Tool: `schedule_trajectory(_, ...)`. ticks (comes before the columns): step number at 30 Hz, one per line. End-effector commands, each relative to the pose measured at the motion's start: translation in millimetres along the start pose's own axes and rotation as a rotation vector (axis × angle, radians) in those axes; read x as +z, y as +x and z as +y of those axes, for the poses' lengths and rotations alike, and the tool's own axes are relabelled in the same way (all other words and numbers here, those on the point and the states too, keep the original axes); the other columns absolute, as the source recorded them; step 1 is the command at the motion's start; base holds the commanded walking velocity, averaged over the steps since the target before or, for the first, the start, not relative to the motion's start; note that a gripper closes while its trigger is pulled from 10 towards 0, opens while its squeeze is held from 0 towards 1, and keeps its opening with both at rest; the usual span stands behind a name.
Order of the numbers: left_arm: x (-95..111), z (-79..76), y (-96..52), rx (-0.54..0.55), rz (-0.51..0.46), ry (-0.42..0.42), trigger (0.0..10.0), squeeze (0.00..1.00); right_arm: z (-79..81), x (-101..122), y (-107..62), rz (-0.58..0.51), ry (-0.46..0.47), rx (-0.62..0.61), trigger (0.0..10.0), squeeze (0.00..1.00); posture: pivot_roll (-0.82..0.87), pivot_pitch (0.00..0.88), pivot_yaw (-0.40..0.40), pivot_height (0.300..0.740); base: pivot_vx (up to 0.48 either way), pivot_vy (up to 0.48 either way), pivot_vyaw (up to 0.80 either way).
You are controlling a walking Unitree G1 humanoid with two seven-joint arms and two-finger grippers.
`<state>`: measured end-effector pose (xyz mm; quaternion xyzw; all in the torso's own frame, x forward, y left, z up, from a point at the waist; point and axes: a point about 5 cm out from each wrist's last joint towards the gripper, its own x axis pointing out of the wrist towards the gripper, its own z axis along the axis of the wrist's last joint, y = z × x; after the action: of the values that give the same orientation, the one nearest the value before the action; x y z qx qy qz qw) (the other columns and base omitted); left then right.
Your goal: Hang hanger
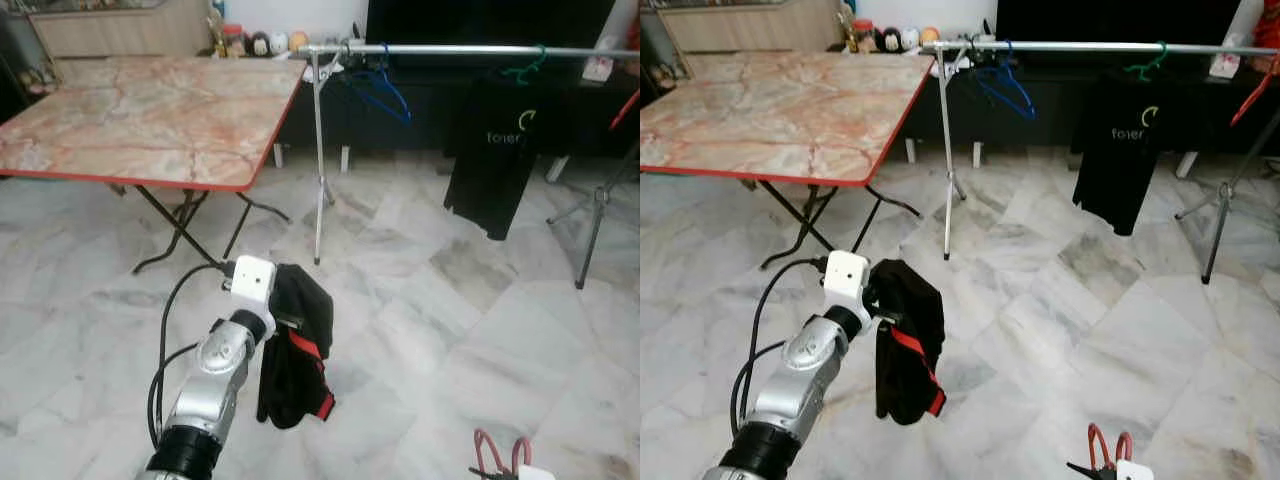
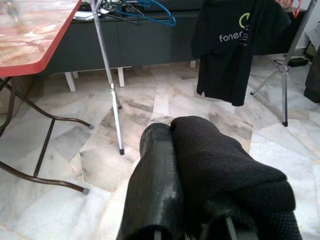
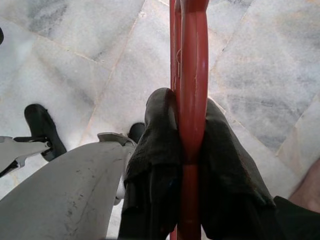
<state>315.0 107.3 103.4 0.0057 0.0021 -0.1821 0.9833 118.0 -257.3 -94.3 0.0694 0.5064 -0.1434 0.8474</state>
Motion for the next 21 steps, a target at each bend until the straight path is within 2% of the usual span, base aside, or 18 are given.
schedule_trajectory(1, 7.7, 1.3, 1.9, 0.006, -0.024, 0.016, 10.0, 0.0, -0.6, 3.4, 0.3, -0.017, 0.023, -0.003, 10.0, 0.0, -0.05, 0.0, 0.001, 0.74, 0.0, 0.307, 0.0)
schedule_trajectory(19, 9.8, 3.4, 4.8, 0.015, -0.013, 0.031, 10.0, 0.0, 2.9, 5.3, 1.0, -0.012, -0.036, 0.019, 10.0, 0.0, -0.06, 0.0, 0.006, 0.74, 0.0, 0.312, 0.0)
schedule_trajectory(21, 10.2, 4.1, 4.8, 0.014, -0.011, 0.033, 10.0, 0.0, 4.2, 4.7, 1.1, -0.01, -0.04, 0.022, 10.0, 0.0, -0.06, 0.0, 0.007, 0.74, 0.0, 0.0, 0.0)
